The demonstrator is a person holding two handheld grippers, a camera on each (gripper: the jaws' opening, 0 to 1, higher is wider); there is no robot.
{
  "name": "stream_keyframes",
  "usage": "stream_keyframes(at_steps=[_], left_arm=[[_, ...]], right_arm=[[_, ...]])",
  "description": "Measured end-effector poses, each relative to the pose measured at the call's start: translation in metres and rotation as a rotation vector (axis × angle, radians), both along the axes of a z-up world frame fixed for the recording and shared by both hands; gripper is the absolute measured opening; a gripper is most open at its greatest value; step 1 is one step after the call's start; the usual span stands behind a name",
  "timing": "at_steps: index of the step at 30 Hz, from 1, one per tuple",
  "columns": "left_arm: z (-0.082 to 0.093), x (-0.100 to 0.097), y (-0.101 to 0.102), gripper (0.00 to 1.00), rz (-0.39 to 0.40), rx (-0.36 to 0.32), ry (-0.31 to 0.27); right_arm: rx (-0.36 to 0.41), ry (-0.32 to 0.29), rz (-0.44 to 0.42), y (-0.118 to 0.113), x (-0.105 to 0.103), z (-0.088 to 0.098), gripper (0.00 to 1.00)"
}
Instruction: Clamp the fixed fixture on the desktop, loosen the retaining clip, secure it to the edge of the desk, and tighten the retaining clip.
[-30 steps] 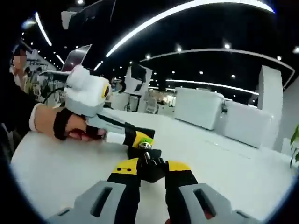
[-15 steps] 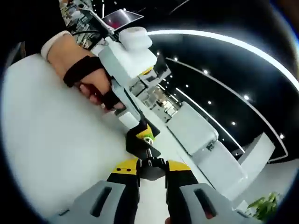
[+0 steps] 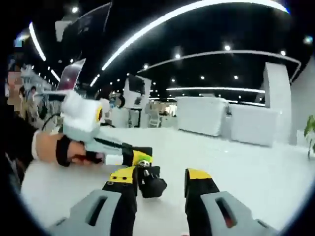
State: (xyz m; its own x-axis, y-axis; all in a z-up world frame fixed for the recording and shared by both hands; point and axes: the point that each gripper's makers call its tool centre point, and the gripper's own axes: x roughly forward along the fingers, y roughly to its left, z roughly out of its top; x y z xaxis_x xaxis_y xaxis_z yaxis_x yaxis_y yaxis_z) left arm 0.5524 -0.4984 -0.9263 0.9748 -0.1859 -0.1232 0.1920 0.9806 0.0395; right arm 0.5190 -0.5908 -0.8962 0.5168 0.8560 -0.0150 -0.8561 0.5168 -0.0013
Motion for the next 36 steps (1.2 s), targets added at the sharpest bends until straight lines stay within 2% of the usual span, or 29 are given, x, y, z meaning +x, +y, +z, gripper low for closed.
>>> stream_keyframes(at_steps=[2, 3, 6, 8, 12, 14, 18, 20, 22, 28, 30, 32, 33, 36], left_arm=[[0.000, 0.000, 0.000, 0.04, 0.001, 0.003, -0.002], [0.000, 0.001, 0.000, 0.04, 0.000, 0.003, -0.001], [0.000, 0.000, -0.001, 0.04, -0.001, 0.005, -0.002], [0.000, 0.000, -0.001, 0.04, -0.001, 0.004, -0.002], [0.000, 0.001, -0.002, 0.04, -0.004, 0.005, -0.002], [0.000, 0.001, -0.002, 0.04, -0.006, 0.004, -0.002], [0.000, 0.000, -0.003, 0.04, -0.007, 0.003, -0.002], [0.000, 0.000, -0.003, 0.04, -0.008, 0.003, -0.002], [0.000, 0.000, -0.003, 0.04, -0.007, 0.003, -0.002], [0.000, -0.001, -0.003, 0.04, -0.006, 0.006, -0.003], [0.000, 0.000, -0.003, 0.04, -0.006, 0.006, -0.003], [0.000, 0.000, -0.003, 0.04, -0.006, 0.007, -0.003], [0.000, -0.001, -0.003, 0.04, -0.006, 0.007, -0.003], [0.000, -0.001, -0.003, 0.04, -0.005, 0.008, -0.004]], right_arm=[[0.094, 0.160, 0.049, 0.001, -0.004, -0.002, 0.36], [0.122, 0.210, 0.059, 0.002, -0.005, -0.003, 0.36], [0.147, 0.312, 0.022, -0.003, 0.003, -0.013, 0.35], [0.169, 0.384, 0.002, -0.004, 0.007, -0.018, 0.31], [0.159, 0.490, 0.013, 0.001, 0.003, -0.029, 0.24], [0.168, 0.496, 0.036, 0.004, 0.001, -0.027, 0.20], [0.151, 0.499, 0.039, 0.006, -0.002, -0.030, 0.21], [0.178, 0.578, 0.043, 0.006, -0.004, -0.032, 0.19], [0.185, 0.617, 0.035, 0.006, -0.004, -0.033, 0.19], [0.182, 0.627, 0.023, 0.007, -0.007, -0.032, 0.18], [0.150, 0.571, 0.011, 0.006, -0.007, -0.031, 0.18], [0.096, 0.456, 0.008, 0.007, -0.009, -0.028, 0.18], [0.057, 0.370, 0.024, 0.008, -0.010, -0.026, 0.18], [-0.002, 0.256, 0.018, 0.009, -0.015, -0.024, 0.17]])
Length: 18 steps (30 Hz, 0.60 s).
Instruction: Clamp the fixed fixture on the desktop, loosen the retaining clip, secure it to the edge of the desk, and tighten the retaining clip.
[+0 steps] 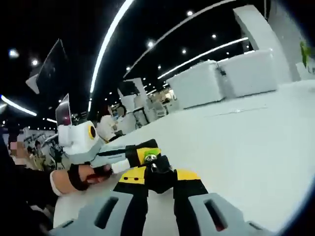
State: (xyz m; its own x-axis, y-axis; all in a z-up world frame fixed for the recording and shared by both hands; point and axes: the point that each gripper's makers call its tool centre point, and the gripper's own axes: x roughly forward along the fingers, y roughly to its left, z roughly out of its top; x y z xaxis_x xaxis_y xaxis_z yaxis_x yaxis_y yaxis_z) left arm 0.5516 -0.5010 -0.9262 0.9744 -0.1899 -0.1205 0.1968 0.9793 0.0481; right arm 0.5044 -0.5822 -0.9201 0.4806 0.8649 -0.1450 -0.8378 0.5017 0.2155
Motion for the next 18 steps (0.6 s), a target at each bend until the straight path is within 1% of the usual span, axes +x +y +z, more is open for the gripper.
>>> stream_keyframes(at_steps=[1, 3, 4, 5, 6, 8, 9, 11, 13, 15, 16, 18], left_arm=[[0.000, 0.000, 0.000, 0.04, -0.001, 0.001, -0.001], [0.000, 0.000, 0.001, 0.04, 0.001, 0.000, 0.001], [0.000, 0.000, 0.001, 0.04, 0.002, 0.001, 0.001], [0.000, 0.000, 0.001, 0.04, 0.002, 0.000, 0.000], [0.000, 0.000, 0.001, 0.04, 0.003, 0.000, 0.001], [-0.001, 0.000, 0.001, 0.04, 0.004, -0.001, 0.001], [-0.001, 0.000, 0.002, 0.04, 0.006, -0.001, 0.002], [-0.001, 0.000, 0.003, 0.04, 0.010, -0.004, 0.003], [-0.001, 0.000, 0.004, 0.04, 0.013, -0.007, 0.003], [-0.001, -0.001, 0.004, 0.04, 0.013, -0.007, 0.003], [-0.001, 0.000, 0.004, 0.04, 0.014, -0.007, 0.004], [-0.001, 0.000, 0.004, 0.04, 0.013, -0.007, 0.003]], right_arm=[[-0.024, -0.046, 0.002, 0.001, -0.002, 0.001, 0.17], [-0.079, -0.178, 0.019, 0.003, -0.003, 0.004, 0.17], [-0.100, -0.234, 0.025, 0.004, -0.004, 0.005, 0.17], [-0.123, -0.288, 0.030, 0.005, 0.006, 0.004, 0.17], [-0.145, -0.342, 0.032, 0.006, 0.007, 0.004, 0.17], [-0.198, -0.450, 0.039, 0.008, 0.004, 0.005, 0.17], [-0.230, -0.520, 0.049, 0.009, 0.002, 0.006, 0.17], [-0.274, -0.601, 0.055, 0.010, 0.000, 0.006, 0.17], [-0.333, -0.709, 0.059, 0.011, -0.002, 0.006, 0.18], [-0.402, -0.830, 0.072, 0.012, -0.004, 0.004, 0.18], [-0.419, -0.838, 0.066, 0.012, -0.005, 0.003, 0.19], [-0.422, -0.844, 0.065, 0.013, -0.005, 0.003, 0.19]])
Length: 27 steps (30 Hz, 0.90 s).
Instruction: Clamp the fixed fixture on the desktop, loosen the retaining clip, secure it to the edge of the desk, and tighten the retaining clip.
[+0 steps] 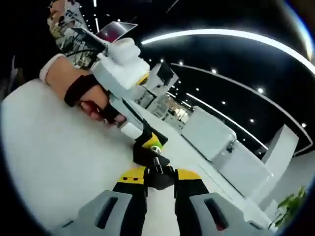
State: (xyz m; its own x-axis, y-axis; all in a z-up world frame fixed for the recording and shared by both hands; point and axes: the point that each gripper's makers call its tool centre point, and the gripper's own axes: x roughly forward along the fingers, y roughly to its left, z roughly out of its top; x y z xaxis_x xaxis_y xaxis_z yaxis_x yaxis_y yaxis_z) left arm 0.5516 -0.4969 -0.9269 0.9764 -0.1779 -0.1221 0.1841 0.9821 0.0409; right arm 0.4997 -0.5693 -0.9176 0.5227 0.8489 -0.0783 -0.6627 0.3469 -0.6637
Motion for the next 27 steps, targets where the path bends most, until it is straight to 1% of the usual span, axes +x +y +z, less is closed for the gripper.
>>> stream_keyframes(at_steps=[2, 3, 5, 6, 7, 9, 16, 17, 19, 20, 21, 22, 23, 24, 26, 27], left_arm=[[0.000, -0.001, 0.000, 0.04, 0.000, 0.000, 0.000], [0.000, -0.001, 0.000, 0.04, 0.001, -0.001, 0.001], [0.000, -0.001, 0.000, 0.04, 0.002, -0.002, 0.001], [0.000, -0.001, 0.000, 0.04, 0.003, -0.002, 0.002], [0.000, -0.001, 0.001, 0.04, 0.004, -0.002, 0.002], [0.000, -0.001, 0.001, 0.04, 0.004, -0.002, 0.002], [0.000, 0.000, 0.001, 0.04, 0.003, -0.002, 0.002], [0.000, 0.000, 0.001, 0.04, 0.002, -0.002, 0.002], [0.000, 0.000, 0.000, 0.04, 0.001, 0.000, 0.002], [0.000, 0.000, 0.000, 0.04, 0.001, -0.001, 0.002], [0.000, 0.001, 0.000, 0.04, 0.001, -0.002, 0.002], [0.000, 0.001, 0.000, 0.04, 0.000, -0.003, 0.002], [0.000, 0.001, 0.000, 0.04, -0.001, -0.003, 0.002], [0.000, 0.001, 0.000, 0.04, -0.002, -0.003, 0.002], [0.000, 0.001, -0.001, 0.04, -0.003, -0.001, 0.001], [0.001, 0.000, -0.001, 0.04, -0.003, -0.001, 0.001]], right_arm=[[-0.009, -0.017, -0.002, 0.000, 0.001, 0.001, 0.19], [-0.027, -0.046, -0.004, -0.001, 0.000, 0.001, 0.19], [-0.093, -0.138, -0.014, 0.000, -0.001, -0.001, 0.20], [-0.098, -0.168, -0.018, 0.001, -0.002, 0.002, 0.19], [-0.098, -0.155, -0.021, 0.002, -0.004, 0.001, 0.19], [-0.094, -0.154, -0.021, 0.001, -0.003, 0.003, 0.19], [-0.078, -0.105, -0.021, 0.001, -0.002, 0.006, 0.22], [-0.071, -0.072, -0.018, 0.001, -0.004, 0.004, 0.23], [-0.026, 0.023, -0.006, 0.000, -0.004, 0.005, 0.30], [0.030, 0.089, -0.017, -0.002, -0.001, 0.009, 0.33], [0.108, 0.181, -0.031, -0.006, 0.003, 0.012, 0.37], [0.150, 0.249, -0.038, -0.008, 0.006, 0.013, 0.39], [0.226, 0.372, -0.055, -0.010, 0.011, 0.014, 0.40], [0.282, 0.494, -0.037, -0.010, 0.012, 0.012, 0.41], [0.364, 0.624, -0.068, -0.013, 0.019, 0.012, 0.41], [0.394, 0.672, -0.057, -0.011, 0.019, 0.012, 0.41]])
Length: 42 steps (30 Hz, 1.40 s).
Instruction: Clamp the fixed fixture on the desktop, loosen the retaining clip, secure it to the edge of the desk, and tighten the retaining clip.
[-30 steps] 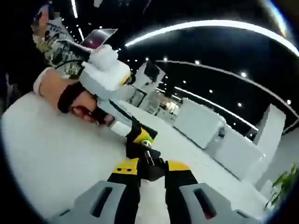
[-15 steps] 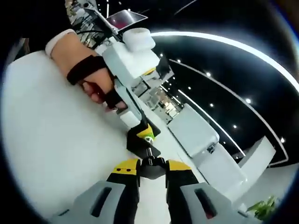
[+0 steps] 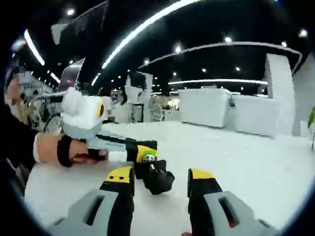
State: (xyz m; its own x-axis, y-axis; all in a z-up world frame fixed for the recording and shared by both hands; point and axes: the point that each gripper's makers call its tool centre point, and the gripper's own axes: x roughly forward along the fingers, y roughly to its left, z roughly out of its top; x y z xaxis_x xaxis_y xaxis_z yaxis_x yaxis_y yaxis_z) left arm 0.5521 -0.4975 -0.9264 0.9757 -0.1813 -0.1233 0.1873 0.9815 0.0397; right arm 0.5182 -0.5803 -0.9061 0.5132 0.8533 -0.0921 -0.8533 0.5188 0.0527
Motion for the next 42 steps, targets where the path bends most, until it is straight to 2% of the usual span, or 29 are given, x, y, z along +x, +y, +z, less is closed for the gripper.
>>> stream_keyframes(at_steps=[1, 4, 8, 11, 15, 18, 20, 22, 25, 27, 29, 31, 34, 35, 36, 37, 39, 42], left_arm=[[0.000, 0.000, 0.000, 0.04, 0.000, -0.001, 0.000], [0.000, 0.000, 0.000, 0.04, 0.000, 0.001, 0.000], [0.001, -0.001, -0.001, 0.04, -0.002, 0.002, -0.001], [0.001, -0.002, -0.001, 0.04, -0.003, 0.005, -0.002], [0.001, -0.002, -0.002, 0.04, -0.005, 0.006, -0.002], [0.001, -0.003, -0.002, 0.04, -0.006, 0.007, -0.003], [0.001, -0.003, -0.002, 0.04, -0.007, 0.009, -0.003], [0.001, -0.004, -0.002, 0.04, -0.007, 0.009, -0.003], [0.002, -0.006, -0.003, 0.04, -0.008, 0.009, -0.004], [0.002, -0.006, -0.003, 0.04, -0.008, 0.010, -0.004], [0.002, -0.007, -0.003, 0.04, -0.008, 0.010, -0.004], [0.002, -0.008, -0.003, 0.04, -0.009, 0.010, -0.005], [0.002, -0.008, -0.003, 0.04, -0.008, 0.011, -0.005], [0.002, -0.008, -0.003, 0.04, -0.008, 0.011, -0.004], [0.002, -0.008, -0.003, 0.04, -0.007, 0.012, -0.004], [0.002, -0.008, -0.003, 0.04, -0.007, 0.012, -0.004], [0.002, -0.008, -0.003, 0.04, -0.007, 0.013, -0.004], [0.001, -0.006, -0.003, 0.04, -0.006, 0.014, -0.004]], right_arm=[[0.011, 0.027, 0.013, 0.001, -0.001, -0.001, 0.41], [0.032, 0.052, 0.013, 0.001, 0.002, -0.003, 0.38], [0.047, 0.089, -0.012, -0.003, 0.007, -0.006, 0.33], [0.045, 0.140, -0.039, -0.005, 0.009, -0.012, 0.30], [0.069, 0.212, -0.038, -0.003, 0.004, -0.014, 0.26], [0.079, 0.235, -0.027, -0.001, 0.001, -0.015, 0.22], [0.095, 0.284, -0.022, 0.001, -0.005, -0.015, 0.19], [0.094, 0.276, -0.025, 0.001, -0.005, -0.015, 0.19], [0.077, 0.240, -0.023, 0.002, -0.010, -0.014, 0.19], [0.040, 0.162, -0.032, 0.003, -0.012, -0.013, 0.18], [0.001, 0.083, -0.037, 0.001, -0.006, -0.012, 0.18], [-0.072, -0.065, -0.029, 0.004, -0.011, -0.009, 0.18], [-0.149, -0.223, -0.016, 0.008, -0.018, -0.007, 0.18], [-0.167, -0.254, -0.016, 0.009, -0.020, -0.007, 0.18], [-0.180, -0.277, -0.021, 0.008, -0.005, -0.008, 0.19], [-0.199, -0.311, -0.020, 0.008, -0.002, -0.008, 0.19], [-0.232, -0.377, -0.012, 0.009, -0.005, -0.008, 0.19], [-0.243, -0.398, -0.013, 0.009, -0.008, -0.008, 0.19]])
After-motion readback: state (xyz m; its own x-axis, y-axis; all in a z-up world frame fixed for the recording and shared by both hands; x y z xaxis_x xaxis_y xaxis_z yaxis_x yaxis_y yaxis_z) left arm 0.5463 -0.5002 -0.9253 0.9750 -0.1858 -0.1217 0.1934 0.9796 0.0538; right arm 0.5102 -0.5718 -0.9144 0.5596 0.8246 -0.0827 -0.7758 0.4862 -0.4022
